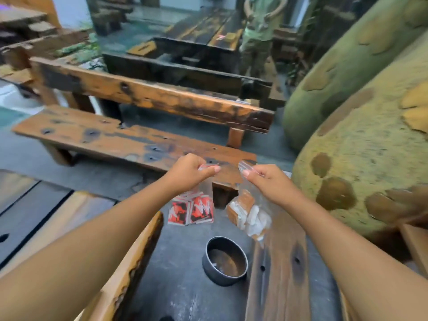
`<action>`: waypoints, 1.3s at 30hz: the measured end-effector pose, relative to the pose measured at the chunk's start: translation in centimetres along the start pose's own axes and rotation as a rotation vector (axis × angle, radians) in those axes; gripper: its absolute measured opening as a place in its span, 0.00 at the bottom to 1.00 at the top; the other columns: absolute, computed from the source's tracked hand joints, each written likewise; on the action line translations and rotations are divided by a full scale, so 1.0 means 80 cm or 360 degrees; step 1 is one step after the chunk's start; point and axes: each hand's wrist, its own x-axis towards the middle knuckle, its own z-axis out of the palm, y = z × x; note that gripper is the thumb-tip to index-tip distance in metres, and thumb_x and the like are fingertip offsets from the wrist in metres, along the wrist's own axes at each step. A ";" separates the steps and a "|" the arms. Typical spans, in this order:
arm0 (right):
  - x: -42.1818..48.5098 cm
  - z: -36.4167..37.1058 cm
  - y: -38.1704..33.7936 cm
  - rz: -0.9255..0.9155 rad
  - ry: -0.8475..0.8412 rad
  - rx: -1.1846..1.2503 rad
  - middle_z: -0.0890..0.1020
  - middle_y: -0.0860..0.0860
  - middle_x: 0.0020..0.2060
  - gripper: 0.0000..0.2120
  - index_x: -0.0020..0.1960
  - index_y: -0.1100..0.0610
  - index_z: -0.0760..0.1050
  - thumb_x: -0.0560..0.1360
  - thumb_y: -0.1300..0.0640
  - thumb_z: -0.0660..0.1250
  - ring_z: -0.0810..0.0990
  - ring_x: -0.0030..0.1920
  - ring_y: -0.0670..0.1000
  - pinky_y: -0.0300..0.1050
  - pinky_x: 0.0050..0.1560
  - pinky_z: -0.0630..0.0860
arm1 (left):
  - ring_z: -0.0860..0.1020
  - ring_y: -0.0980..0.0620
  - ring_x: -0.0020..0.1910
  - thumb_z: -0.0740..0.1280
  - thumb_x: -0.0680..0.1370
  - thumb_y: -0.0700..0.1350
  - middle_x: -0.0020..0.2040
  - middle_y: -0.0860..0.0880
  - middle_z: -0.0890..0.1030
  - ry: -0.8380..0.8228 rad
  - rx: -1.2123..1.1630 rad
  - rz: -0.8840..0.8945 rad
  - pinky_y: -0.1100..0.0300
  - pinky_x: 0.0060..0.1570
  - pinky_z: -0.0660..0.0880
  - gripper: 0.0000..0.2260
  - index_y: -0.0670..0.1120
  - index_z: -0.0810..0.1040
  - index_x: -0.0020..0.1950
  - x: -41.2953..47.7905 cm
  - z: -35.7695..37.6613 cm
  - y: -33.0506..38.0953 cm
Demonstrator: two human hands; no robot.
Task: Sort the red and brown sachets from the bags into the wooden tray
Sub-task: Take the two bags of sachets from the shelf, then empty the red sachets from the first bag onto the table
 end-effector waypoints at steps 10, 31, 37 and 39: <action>0.140 0.223 -0.088 -0.0120 -0.0603 0.0013 0.66 0.51 0.30 0.19 0.32 0.57 0.68 0.79 0.51 0.66 0.65 0.32 0.46 0.46 0.35 0.61 | 0.59 0.51 0.27 0.69 0.74 0.60 0.28 0.47 0.59 0.0316 -0.0245 -0.0470 0.54 0.33 0.57 0.27 0.46 0.60 0.28 -0.114 -0.099 -0.228; 0.284 0.512 -0.095 -0.0295 -0.2117 -0.0194 0.64 0.47 0.28 0.19 0.34 0.53 0.67 0.79 0.47 0.66 0.63 0.28 0.43 0.39 0.31 0.60 | 0.58 0.56 0.25 0.69 0.78 0.55 0.26 0.52 0.59 0.1074 -0.0609 -0.1450 0.54 0.31 0.57 0.25 0.49 0.62 0.27 -0.215 -0.065 -0.346; 0.315 0.572 -0.072 -0.0619 -0.2404 -0.0470 0.65 0.42 0.23 0.22 0.29 0.50 0.64 0.79 0.50 0.67 0.64 0.26 0.39 0.40 0.32 0.62 | 0.61 0.52 0.25 0.65 0.75 0.64 0.26 0.49 0.62 0.1031 -0.0640 -0.1763 0.55 0.31 0.57 0.24 0.49 0.64 0.28 -0.224 -0.017 -0.366; 0.326 0.596 -0.072 -0.0799 -0.2390 -0.0558 0.68 0.43 0.26 0.20 0.30 0.51 0.66 0.78 0.49 0.67 0.66 0.29 0.41 0.44 0.35 0.64 | 0.61 0.52 0.26 0.66 0.76 0.62 0.27 0.48 0.63 0.1036 -0.0606 -0.1852 0.55 0.31 0.57 0.24 0.48 0.65 0.29 -0.222 -0.016 -0.377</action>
